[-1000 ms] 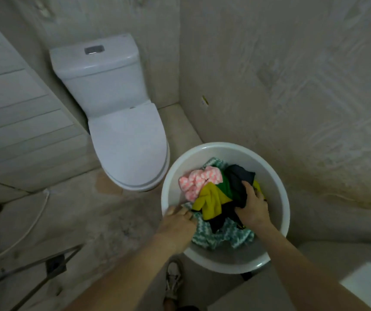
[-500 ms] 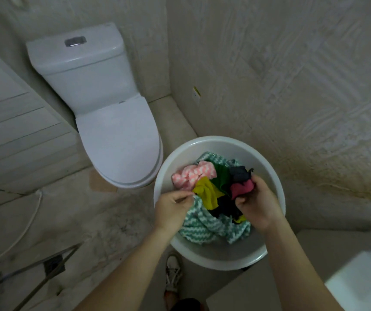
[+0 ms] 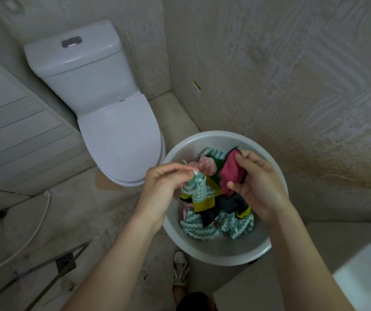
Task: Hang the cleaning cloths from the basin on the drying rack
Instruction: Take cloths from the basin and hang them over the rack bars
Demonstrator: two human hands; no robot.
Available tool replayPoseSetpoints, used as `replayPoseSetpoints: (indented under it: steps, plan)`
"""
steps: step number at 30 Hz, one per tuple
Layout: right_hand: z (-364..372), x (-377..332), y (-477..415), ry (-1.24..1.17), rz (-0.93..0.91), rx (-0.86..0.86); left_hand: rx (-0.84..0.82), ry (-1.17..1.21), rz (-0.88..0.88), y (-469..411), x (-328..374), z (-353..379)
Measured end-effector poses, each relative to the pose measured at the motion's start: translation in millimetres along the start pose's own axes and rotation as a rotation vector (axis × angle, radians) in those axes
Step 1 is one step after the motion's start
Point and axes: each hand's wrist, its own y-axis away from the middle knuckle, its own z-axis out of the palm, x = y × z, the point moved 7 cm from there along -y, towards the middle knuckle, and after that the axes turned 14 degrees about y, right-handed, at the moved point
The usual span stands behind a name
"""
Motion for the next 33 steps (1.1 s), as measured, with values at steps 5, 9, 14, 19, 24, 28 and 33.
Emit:
replayPoseSetpoints:
  steps: [5, 9, 14, 19, 24, 28, 33]
  plan:
    - [34.4, 9.4, 10.9, 0.466, -0.195, -0.338, -0.108, -0.078, 0.066, 2.3, 8.0, 19.9]
    - [28.1, 9.4, 11.0, 0.700, -0.297, -0.166, -0.062, -0.121, 0.157, -4.5, 6.5, 17.5]
    - [-28.6, 13.6, 1.8, 0.722, -0.132, 0.239, -0.030, -0.655, 0.074, -46.4, -66.3, -14.5]
    - [-43.6, 26.0, -10.7, 0.741, -0.045, 0.346, -0.072, -0.975, -0.072, -60.6, -108.0, -14.0]
    - [-33.2, 24.2, -6.1, 0.639, -0.033, 0.236, -0.145, -0.819, 0.143, -45.8, -53.9, 11.2]
    - [-15.5, 13.0, -0.8, 0.496, -0.004, 0.108, -0.207, -0.440, 0.092, -19.1, -11.8, 37.9]
    - [7.0, -27.1, 8.9, 0.481, -0.079, 0.069, -0.102, -0.254, -0.029, -9.4, 13.9, 29.9]
